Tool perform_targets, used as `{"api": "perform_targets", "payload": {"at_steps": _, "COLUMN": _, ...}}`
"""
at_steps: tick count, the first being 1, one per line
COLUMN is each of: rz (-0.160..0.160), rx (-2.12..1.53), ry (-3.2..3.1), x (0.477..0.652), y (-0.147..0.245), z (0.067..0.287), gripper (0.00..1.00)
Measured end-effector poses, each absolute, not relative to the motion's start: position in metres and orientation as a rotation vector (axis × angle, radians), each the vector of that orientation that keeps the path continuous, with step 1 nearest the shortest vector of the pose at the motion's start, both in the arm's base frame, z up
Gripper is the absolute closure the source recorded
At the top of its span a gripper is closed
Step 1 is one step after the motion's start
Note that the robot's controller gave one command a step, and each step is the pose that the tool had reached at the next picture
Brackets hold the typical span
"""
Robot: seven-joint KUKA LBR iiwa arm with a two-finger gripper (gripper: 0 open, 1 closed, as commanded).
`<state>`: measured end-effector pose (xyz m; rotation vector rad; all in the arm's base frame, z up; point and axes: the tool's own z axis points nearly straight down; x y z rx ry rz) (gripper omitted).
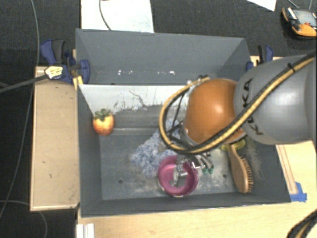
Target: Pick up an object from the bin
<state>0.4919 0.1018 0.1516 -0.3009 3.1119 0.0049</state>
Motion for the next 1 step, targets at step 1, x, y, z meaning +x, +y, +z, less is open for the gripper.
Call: {"api": "perform_targets", "payload": {"at_steps": 1, "rz": 0.003, "rx": -0.393, "ry": 3.097, "x": 0.4942, "y": 0.093, "z": 0.1439, "gripper": 0.0}}
